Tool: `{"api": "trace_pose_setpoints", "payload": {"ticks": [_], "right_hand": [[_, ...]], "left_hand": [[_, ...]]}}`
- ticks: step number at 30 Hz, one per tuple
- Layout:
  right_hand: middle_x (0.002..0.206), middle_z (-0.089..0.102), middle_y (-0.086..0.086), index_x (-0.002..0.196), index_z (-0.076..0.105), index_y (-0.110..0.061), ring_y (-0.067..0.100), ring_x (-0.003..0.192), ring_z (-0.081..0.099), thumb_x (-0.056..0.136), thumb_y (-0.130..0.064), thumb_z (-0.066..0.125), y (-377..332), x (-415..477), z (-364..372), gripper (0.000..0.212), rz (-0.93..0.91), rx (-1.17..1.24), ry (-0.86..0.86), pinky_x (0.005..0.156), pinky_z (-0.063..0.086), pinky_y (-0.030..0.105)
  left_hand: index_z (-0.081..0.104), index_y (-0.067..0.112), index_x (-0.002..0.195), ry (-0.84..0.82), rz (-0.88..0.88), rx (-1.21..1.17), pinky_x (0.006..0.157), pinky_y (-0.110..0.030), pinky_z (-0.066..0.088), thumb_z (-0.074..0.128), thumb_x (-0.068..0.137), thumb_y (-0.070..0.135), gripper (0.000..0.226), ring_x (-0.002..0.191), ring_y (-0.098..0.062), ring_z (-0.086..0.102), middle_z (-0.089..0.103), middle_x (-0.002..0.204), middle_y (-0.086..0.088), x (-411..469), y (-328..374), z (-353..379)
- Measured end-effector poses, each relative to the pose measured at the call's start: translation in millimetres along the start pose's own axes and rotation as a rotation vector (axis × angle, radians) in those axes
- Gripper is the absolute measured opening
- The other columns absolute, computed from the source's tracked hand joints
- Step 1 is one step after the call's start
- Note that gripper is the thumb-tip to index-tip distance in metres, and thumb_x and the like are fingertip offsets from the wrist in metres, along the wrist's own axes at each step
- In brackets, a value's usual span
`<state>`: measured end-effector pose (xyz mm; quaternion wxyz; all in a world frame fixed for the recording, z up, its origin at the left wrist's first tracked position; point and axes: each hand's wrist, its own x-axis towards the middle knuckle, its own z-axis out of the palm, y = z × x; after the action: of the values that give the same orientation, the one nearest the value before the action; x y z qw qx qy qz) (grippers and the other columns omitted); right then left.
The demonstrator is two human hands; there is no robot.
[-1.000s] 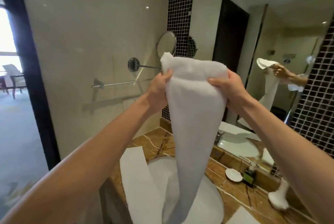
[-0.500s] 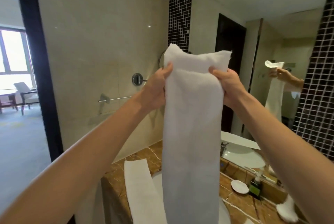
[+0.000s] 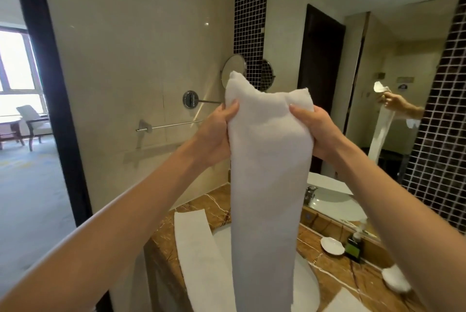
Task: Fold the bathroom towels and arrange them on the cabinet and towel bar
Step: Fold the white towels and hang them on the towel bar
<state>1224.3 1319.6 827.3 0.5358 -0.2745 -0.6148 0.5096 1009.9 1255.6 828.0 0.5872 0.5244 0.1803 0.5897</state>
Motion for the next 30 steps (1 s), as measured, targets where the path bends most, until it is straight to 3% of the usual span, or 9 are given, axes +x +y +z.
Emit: {"api": "trace_pose_setpoints", "payload": {"ticks": [5, 8, 12, 17, 22, 24, 26, 30], "right_hand": [[0.115, 0.054, 0.021, 0.133, 0.049, -0.006, 0.033, 0.096, 0.058, 0.097, -0.033, 0.051, -21, -8, 5, 0.045, -0.041, -0.073, -0.104, 0.074, 0.053, 0.041], [0.116, 0.048, 0.021, 0.138, 0.044, -0.006, 0.033, 0.095, 0.054, 0.1, -0.034, 0.042, -38, -14, 10, 0.046, -0.049, -0.039, -0.132, 0.072, 0.051, 0.039], [0.124, 0.046, 0.022, 0.141, 0.039, -0.006, 0.035, 0.106, 0.051, 0.099, -0.041, 0.038, -62, -20, 18, 0.055, -0.064, -0.005, -0.148, 0.083, 0.051, 0.042], [0.136, 0.048, 0.025, 0.139, 0.044, -0.005, 0.04, 0.121, 0.052, 0.09, -0.043, 0.05, -87, -21, 29, 0.062, -0.079, 0.025, -0.126, 0.097, 0.048, 0.047], [0.135, 0.052, 0.022, 0.137, 0.047, -0.007, 0.038, 0.12, 0.055, 0.087, -0.042, 0.054, -80, -15, 37, 0.062, -0.045, -0.004, -0.123, 0.097, 0.049, 0.05], [0.127, 0.058, 0.02, 0.133, 0.051, -0.006, 0.036, 0.114, 0.061, 0.083, -0.042, 0.06, -66, -13, 37, 0.062, -0.01, -0.004, -0.097, 0.091, 0.053, 0.048], [0.111, 0.068, 0.013, 0.122, 0.06, -0.007, 0.03, 0.099, 0.069, 0.081, -0.042, 0.065, -44, -10, 37, 0.054, 0.028, -0.029, -0.041, 0.076, 0.058, 0.041], [0.096, 0.074, 0.009, 0.109, 0.067, -0.009, 0.026, 0.087, 0.073, 0.079, -0.043, 0.071, 22, -2, 36, 0.045, 0.152, -0.091, 0.038, 0.064, 0.058, 0.034]], "left_hand": [[0.048, 0.01, 0.128, 0.005, 0.034, 0.029, 0.07, -0.035, 0.057, 0.04, 0.1, 0.025, 0.033, 0.087, -0.021, 0.071, 0.073, 0.095, -0.006, 2, 13, 12], [0.055, 0.012, 0.116, -0.006, 0.068, 0.041, 0.07, -0.035, 0.058, 0.039, 0.101, 0.026, 0.026, 0.086, -0.02, 0.071, 0.074, 0.093, -0.005, 5, 23, 21], [0.058, 0.01, 0.115, 0.048, 0.067, 0.043, 0.069, -0.035, 0.059, 0.037, 0.101, 0.029, 0.031, 0.087, -0.021, 0.071, 0.073, 0.096, -0.008, 6, 36, 32], [0.058, 0.006, 0.119, 0.055, 0.052, 0.032, 0.068, -0.032, 0.059, 0.035, 0.101, 0.031, 0.037, 0.086, -0.021, 0.071, 0.072, 0.097, -0.01, 3, 53, 41], [0.058, 0.008, 0.12, 0.064, 0.035, 0.013, 0.066, -0.03, 0.059, 0.035, 0.101, 0.032, 0.038, 0.086, -0.02, 0.071, 0.073, 0.098, -0.009, -1, 53, 30], [0.062, 0.009, 0.114, 0.066, -0.002, 0.001, 0.067, -0.03, 0.058, 0.033, 0.102, 0.033, 0.04, 0.089, -0.02, 0.071, 0.073, 0.099, -0.009, -3, 43, 20], [0.062, 0.009, 0.113, 0.093, -0.036, -0.016, 0.069, -0.03, 0.058, 0.032, 0.102, 0.034, 0.041, 0.094, -0.021, 0.07, 0.073, 0.103, -0.009, -6, 27, 7], [0.056, 0.005, 0.124, 0.225, -0.112, -0.061, 0.078, -0.035, 0.055, 0.033, 0.102, 0.033, 0.042, 0.1, -0.024, 0.068, 0.069, 0.112, -0.013, -11, -17, -30]]}}
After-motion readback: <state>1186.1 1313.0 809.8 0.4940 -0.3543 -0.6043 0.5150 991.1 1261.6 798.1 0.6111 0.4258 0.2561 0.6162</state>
